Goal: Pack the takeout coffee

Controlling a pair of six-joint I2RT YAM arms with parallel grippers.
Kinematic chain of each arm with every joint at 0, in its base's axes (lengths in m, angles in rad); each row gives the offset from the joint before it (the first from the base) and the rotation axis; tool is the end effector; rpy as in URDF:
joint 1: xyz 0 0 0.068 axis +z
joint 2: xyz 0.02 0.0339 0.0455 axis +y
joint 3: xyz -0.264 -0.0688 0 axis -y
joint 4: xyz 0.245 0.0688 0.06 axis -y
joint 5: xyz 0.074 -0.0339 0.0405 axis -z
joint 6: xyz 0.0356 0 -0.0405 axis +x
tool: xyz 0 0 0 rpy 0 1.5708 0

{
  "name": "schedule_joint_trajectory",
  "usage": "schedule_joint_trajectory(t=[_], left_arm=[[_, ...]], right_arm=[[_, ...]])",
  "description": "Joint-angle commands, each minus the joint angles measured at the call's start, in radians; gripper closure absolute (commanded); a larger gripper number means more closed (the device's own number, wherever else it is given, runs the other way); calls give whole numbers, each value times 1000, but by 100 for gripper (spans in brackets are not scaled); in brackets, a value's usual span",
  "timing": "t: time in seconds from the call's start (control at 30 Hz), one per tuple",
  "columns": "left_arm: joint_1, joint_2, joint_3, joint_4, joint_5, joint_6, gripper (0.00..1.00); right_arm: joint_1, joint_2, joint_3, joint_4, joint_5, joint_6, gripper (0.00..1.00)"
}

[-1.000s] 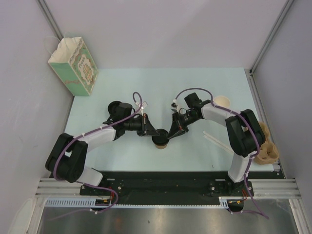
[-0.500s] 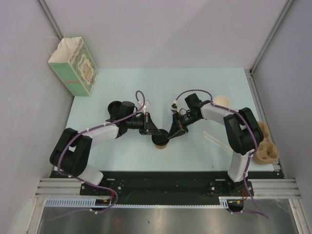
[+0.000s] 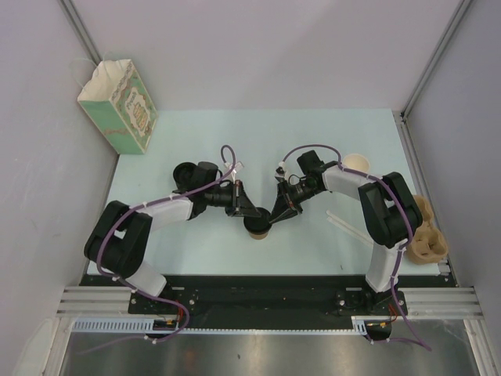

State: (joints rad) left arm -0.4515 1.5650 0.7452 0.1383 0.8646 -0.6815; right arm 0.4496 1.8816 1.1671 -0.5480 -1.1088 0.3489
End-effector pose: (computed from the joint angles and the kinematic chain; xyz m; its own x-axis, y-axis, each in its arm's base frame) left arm 0.2625 -0.1574 0.1782 -0.9535 0.0080 -0.3012 0.2757 0.4264 -0.8615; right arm 0.3035 0.1819 0.1640 -0.9563 -0.2923 0.0064 -0.1186 0.4079 0.9053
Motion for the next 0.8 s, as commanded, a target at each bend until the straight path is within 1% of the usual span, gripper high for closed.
schedule_joint_trajectory(t=[0.0,0.3,0.53,0.77], left_arm=[[-3,102,-27,-117,-167,69,100],[-4,135,-26,-97,-145,62,100],[-36,47,-15,-68,-88,34,100],[-39,-26,14,-55,-49,20,100]], right_arm=[[0,59,-24,43,259,-37,88],[4,45,-26,43,250,-42,88],[24,-6,-24,63,204,-53,88],[43,-58,-21,89,144,-44,87]])
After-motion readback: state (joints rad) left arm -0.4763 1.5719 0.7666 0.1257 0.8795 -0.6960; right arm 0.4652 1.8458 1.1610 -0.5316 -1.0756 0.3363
